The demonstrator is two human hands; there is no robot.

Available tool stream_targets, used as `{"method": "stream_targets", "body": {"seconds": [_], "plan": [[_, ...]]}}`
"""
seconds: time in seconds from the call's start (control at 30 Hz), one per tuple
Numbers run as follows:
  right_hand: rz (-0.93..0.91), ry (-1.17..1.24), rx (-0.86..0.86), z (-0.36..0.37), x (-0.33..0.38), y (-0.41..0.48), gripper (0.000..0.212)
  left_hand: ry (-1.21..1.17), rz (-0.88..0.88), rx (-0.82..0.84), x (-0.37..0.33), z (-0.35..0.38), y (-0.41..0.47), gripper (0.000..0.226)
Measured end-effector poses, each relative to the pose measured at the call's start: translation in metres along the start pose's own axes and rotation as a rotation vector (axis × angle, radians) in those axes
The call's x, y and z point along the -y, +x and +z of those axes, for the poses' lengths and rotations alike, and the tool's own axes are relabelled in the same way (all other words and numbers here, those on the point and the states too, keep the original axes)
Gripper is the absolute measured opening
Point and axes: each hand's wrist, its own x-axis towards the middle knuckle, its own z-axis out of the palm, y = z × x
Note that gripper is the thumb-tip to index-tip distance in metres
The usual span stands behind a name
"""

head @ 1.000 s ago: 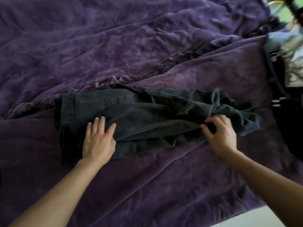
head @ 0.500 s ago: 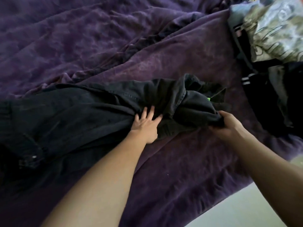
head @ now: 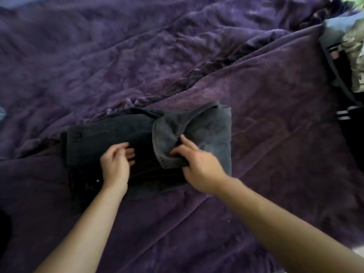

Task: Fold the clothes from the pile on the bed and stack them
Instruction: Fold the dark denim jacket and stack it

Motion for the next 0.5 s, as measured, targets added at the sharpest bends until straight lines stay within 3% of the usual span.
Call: {"method": "stream_targets", "body": {"seconds": [0.07, 0.13, 0.2, 0.27, 0.33, 0.4, 0.43, 0.5], "plan": [[0.047, -0.107, 0.192, 0.041, -0.001, 0.018, 0.054, 0.072, 0.076, -0.114, 0.008, -0.021, 0.002, 0.029], [0.083, -0.166, 0.342, 0.065, -0.006, 0.030, 0.065, 0.250, 0.265, -0.156, 0.016, -0.031, 0.000, 0.031], [0.081, -0.185, 0.423, 0.073, -0.016, 0.035, 0.083, 0.474, 0.570, -0.102, 0.022, -0.026, -0.011, 0.036], [0.041, -0.136, 0.440, 0.066, -0.021, 0.029, 0.087, 0.724, 0.829, 0.091, 0.033, -0.009, -0.022, 0.041], [-0.099, -0.074, 0.273, 0.047, -0.024, 0.013, 0.063, 0.996, 0.856, 0.358, 0.047, 0.009, -0.029, 0.044], [-0.283, -0.180, -0.135, 0.026, -0.036, 0.000, 0.035, 1.205, 0.670, 0.498, 0.062, 0.017, -0.024, 0.050], [-0.350, -0.273, -0.312, 0.015, -0.044, -0.002, 0.031, 1.268, 0.595, 0.514, 0.068, 0.017, -0.018, 0.052], [-0.357, -0.482, -0.424, -0.002, -0.060, 0.010, 0.038, 1.312, 0.572, 0.519, 0.078, 0.017, -0.010, 0.055]]}}
